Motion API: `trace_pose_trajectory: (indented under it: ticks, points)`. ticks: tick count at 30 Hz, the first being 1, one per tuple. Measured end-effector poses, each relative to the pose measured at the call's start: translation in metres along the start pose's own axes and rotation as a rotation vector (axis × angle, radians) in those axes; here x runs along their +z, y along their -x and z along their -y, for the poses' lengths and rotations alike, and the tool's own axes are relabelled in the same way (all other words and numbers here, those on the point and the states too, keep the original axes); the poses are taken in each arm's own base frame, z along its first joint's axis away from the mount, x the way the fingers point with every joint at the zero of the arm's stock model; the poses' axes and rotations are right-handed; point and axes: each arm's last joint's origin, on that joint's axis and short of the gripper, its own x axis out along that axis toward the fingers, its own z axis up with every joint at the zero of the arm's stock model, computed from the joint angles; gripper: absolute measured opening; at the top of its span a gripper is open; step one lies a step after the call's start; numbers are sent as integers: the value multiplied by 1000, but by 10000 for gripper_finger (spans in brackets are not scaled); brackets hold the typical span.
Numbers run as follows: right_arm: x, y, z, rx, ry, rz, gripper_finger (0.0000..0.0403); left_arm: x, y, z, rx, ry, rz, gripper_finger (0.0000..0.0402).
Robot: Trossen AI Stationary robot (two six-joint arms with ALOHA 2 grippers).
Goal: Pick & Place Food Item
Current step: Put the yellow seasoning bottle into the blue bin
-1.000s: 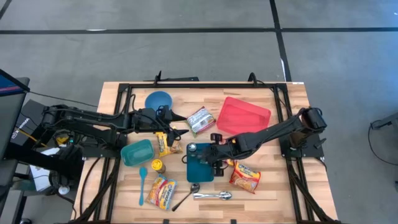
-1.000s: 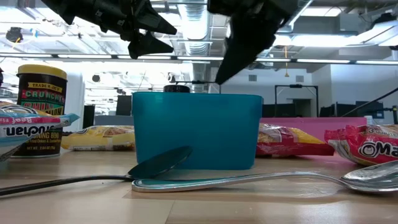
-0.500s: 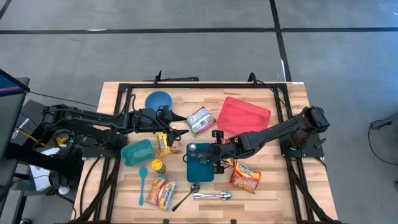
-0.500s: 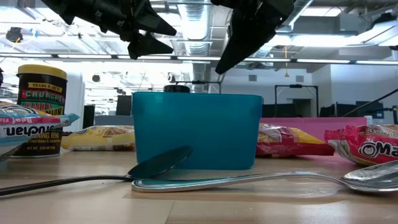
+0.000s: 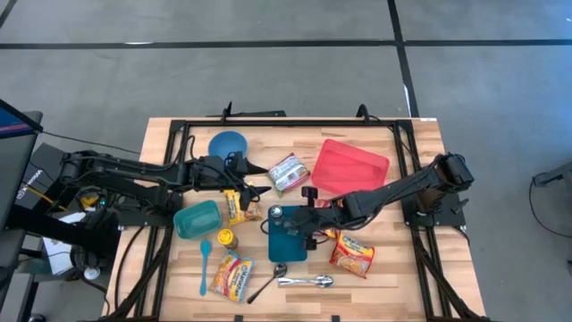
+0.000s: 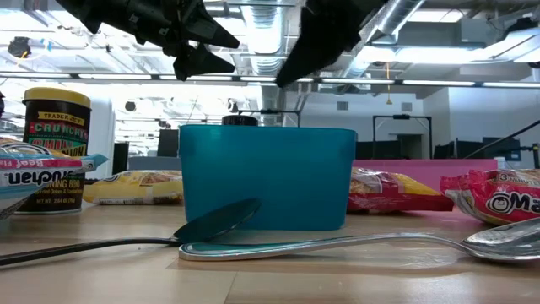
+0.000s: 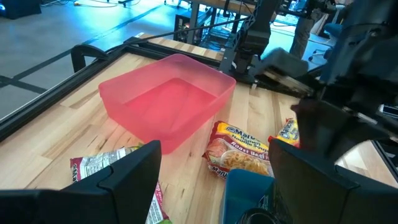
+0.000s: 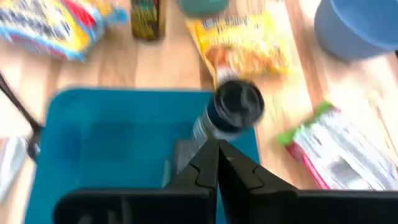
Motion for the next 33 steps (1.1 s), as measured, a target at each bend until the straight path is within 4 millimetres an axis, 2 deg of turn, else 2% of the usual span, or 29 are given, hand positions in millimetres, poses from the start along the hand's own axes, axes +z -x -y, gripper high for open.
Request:
trace_pose_trajectory:
  ticks: [4,8,18,29,33]
  points:
    - [-20,-10,-4,0,7,-14,1,0,0,0,0,0,0,292]
    - [-30,-14,-4,-20,-13,-21,1,0,0,0,0,0,0,292]
    - [-26,-10,-3,-45,-11,17,0,0,0,0,0,0,-1,292]
    - [-23,-4,-20,-28,11,80,0,0,0,0,1,0,-3,292]
    - [-24,-8,-16,-16,1,111,0,0,0,0,1,0,-3,292]
